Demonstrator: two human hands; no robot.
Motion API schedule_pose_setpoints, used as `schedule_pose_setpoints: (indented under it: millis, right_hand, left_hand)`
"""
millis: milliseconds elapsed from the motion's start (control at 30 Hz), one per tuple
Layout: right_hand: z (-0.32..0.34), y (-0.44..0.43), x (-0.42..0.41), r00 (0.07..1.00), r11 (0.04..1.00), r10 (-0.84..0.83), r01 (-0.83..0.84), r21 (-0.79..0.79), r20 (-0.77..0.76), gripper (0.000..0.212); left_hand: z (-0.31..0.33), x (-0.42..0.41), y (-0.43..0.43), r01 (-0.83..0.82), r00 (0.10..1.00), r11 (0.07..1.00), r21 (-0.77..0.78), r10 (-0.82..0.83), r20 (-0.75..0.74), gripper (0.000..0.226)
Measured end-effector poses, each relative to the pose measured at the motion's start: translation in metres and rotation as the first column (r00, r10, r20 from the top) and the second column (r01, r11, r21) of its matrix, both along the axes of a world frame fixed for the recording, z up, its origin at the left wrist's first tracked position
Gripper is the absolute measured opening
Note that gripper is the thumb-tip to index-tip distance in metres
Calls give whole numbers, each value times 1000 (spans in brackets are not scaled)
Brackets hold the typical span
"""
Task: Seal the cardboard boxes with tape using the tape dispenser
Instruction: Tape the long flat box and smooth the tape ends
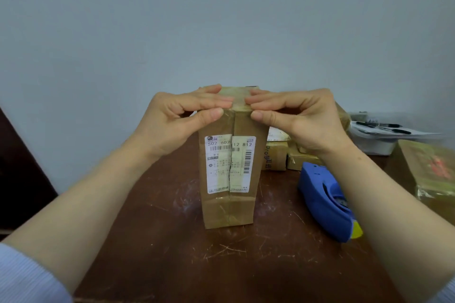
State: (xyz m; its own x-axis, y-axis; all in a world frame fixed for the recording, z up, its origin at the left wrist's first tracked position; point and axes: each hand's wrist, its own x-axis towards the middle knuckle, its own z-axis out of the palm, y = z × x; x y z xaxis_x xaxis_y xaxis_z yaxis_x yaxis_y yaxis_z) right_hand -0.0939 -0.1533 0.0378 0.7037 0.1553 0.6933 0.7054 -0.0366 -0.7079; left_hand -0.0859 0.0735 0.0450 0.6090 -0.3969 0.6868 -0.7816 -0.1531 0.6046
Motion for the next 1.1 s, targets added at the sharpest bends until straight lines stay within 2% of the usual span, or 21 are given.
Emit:
schedule_pose_setpoints:
  millis: [67,167,233,300,367,467,533,600,700,800,900,967,1100]
  right_hand:
    - [0,0,-1,1000,1000,9,-9,2,-9,15]
    - [-4,10,-1,999,999,-35,34,7,33,21]
    - [-3,14,1,996,998,-58,59,-20,64,24]
    - [1,8,1,999,998,-29,31,-55,21,25]
    - [6,-5,1,997,995,48,-52,-87,-54,21]
    - [6,-14,0,986,981,137,-148,-124,-98,26]
    - [0,-12,2,989,990,126,-130,-57,-82,24]
    - [-7,-6,4,995,993,91,-87,74,-50,20]
    - [-15,5,2,996,977,80,-70,201,-40,30]
    - [-24,14,-5,990,949,51,-8,315,-130,34]
    - [-47,26,-13,953,977,-49,108,186,-297,44]
    - [-57,32,-16,952,991,-104,124,52,-286,41]
    - [-23,35,-13,916,933,-329,279,-226,-230,48]
  left_hand:
    - [0,-2,-4,-26,999,999,-24,25,-33,29]
    - [-2,-6,-15,-146,989,982,-116,149,12,35]
    - [1,-7,-16,-171,984,980,-102,174,20,35]
    - [9,-7,-9,-132,990,991,-20,131,-49,33]
    - [16,-6,2,-26,991,999,43,31,-134,28]
    - [14,-5,8,85,972,996,-1,-83,-218,26]
    - [2,-4,5,4,974,983,-186,-46,-220,26]
    - [-14,-6,-4,-119,987,935,-333,76,-139,24]
    - [-28,-12,-18,-239,969,906,-349,246,-25,27]
    - [-29,-22,-25,-291,956,905,-312,283,-70,35]
    - [-44,-29,-27,-323,924,919,-226,255,-284,53]
    - [-55,-29,-27,-325,885,921,-214,216,-413,53]
    - [-41,-33,-22,-431,838,893,-129,343,-425,70]
